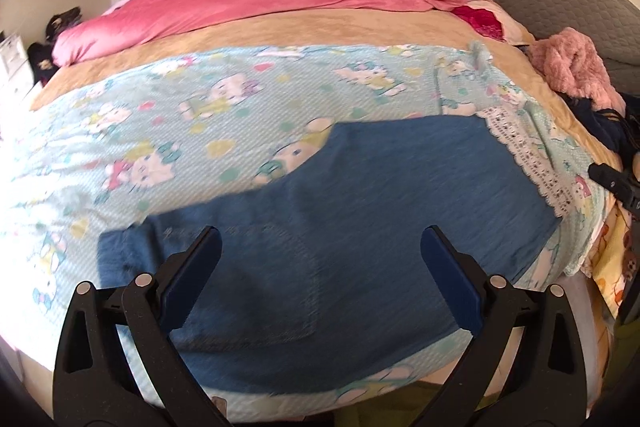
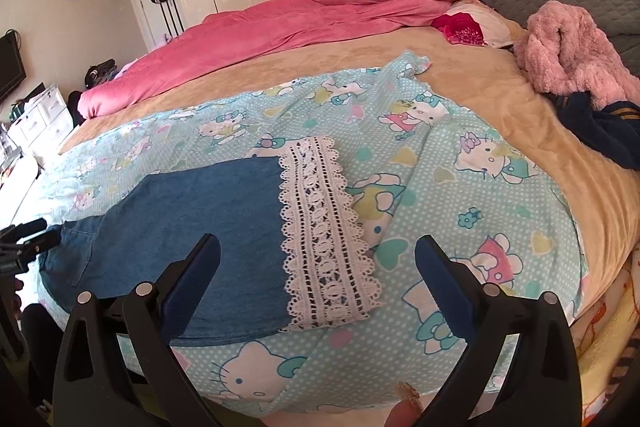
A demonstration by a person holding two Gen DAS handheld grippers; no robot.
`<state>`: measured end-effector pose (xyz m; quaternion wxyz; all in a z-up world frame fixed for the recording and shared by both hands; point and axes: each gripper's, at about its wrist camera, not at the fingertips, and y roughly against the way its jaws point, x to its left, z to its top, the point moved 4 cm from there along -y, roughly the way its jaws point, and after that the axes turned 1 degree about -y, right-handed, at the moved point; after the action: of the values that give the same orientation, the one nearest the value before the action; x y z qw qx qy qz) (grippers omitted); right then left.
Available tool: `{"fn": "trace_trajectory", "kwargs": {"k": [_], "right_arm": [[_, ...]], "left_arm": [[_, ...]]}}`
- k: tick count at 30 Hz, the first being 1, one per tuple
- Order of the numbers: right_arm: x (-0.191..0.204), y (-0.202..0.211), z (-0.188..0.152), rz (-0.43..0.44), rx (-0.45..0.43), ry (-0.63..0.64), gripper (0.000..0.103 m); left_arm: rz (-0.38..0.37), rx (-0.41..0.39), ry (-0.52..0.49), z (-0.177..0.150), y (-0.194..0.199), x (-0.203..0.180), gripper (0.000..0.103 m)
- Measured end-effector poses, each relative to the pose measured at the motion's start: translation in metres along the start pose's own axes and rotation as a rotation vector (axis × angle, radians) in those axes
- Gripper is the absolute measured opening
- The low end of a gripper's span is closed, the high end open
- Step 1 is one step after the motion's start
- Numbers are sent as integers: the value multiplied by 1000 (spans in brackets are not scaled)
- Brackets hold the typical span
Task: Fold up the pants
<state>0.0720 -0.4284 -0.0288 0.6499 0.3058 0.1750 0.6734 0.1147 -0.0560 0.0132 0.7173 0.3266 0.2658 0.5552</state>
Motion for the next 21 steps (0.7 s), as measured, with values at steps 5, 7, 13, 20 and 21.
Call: {"fn": "trace_trajectory", "kwargs": {"k": [5,7,13,20,21], "right_arm": [[-13,-1,-2,-38,-8,-11,97],[-17,-2,-2,-50,-11,-17,97],[-24,-9,-2,-51,-18,-27,97],[-28,-15,-5,-39,-7,-22,97],[-29,-15,-5,-38,-7,-21,97]], "left_arm": [[-22,3,-62,19,-15,-28,93],[-33,10,-78,24,-22,-35,93],[-52,36,-127,39,-43,-60,94],[-71,50,-182,55,-64,-84,93],[-74,53,-189,57,-66,-87,93]]}}
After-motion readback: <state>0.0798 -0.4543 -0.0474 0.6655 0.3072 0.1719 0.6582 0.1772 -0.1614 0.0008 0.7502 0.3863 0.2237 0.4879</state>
